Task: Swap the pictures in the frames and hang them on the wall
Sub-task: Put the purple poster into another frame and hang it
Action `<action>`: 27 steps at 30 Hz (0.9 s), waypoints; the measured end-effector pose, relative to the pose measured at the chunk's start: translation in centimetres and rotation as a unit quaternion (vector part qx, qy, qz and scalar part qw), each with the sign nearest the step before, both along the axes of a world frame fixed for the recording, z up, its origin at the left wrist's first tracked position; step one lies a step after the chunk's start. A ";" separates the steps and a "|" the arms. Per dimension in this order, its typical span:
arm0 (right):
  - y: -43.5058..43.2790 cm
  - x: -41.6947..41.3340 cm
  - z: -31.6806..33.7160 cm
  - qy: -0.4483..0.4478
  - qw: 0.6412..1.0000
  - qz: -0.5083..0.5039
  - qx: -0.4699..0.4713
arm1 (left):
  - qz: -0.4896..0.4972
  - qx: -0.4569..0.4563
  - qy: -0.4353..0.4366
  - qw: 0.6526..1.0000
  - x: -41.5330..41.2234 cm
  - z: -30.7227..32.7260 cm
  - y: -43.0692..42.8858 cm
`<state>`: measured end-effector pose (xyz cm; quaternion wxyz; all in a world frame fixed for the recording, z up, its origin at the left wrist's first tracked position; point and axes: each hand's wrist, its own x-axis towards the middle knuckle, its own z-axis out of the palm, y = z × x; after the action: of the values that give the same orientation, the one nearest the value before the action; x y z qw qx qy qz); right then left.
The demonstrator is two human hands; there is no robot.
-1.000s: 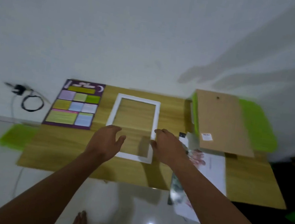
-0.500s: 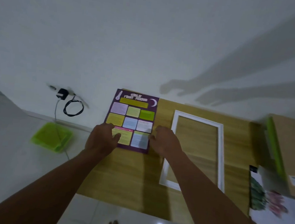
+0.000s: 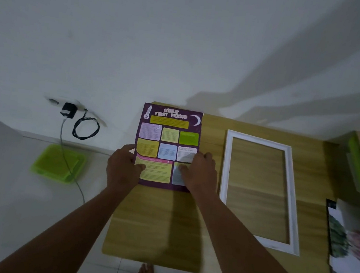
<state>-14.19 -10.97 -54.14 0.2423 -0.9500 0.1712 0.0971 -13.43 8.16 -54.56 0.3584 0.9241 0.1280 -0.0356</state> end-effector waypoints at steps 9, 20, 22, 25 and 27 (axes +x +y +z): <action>0.7 1.7 3.5 -0.018 0.975 -0.026 0.221 | -0.031 -0.074 -0.138 0.987 -1.0 3.5 -0.6; -0.6 1.9 11.5 -0.101 0.941 -0.074 0.314 | -0.120 -0.139 -0.200 0.962 -5.1 7.6 -5.1; -3.5 0.5 12.9 -0.111 0.930 -0.091 0.338 | -0.086 -0.180 -0.198 0.960 -5.2 8.7 -6.4; -6.3 -1.3 14.0 -0.100 0.904 -0.111 0.401 | -0.022 -0.181 -0.081 0.980 -3.1 8.6 -6.7; -9.0 -2.7 14.2 -0.083 0.882 -0.117 0.449 | -0.001 -0.212 0.077 0.974 -2.0 8.6 -8.0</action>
<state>-16.92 -19.96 -39.97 0.6662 -0.7168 0.1983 0.0550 -15.39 0.20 -45.96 0.5352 0.8216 0.1441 -0.1332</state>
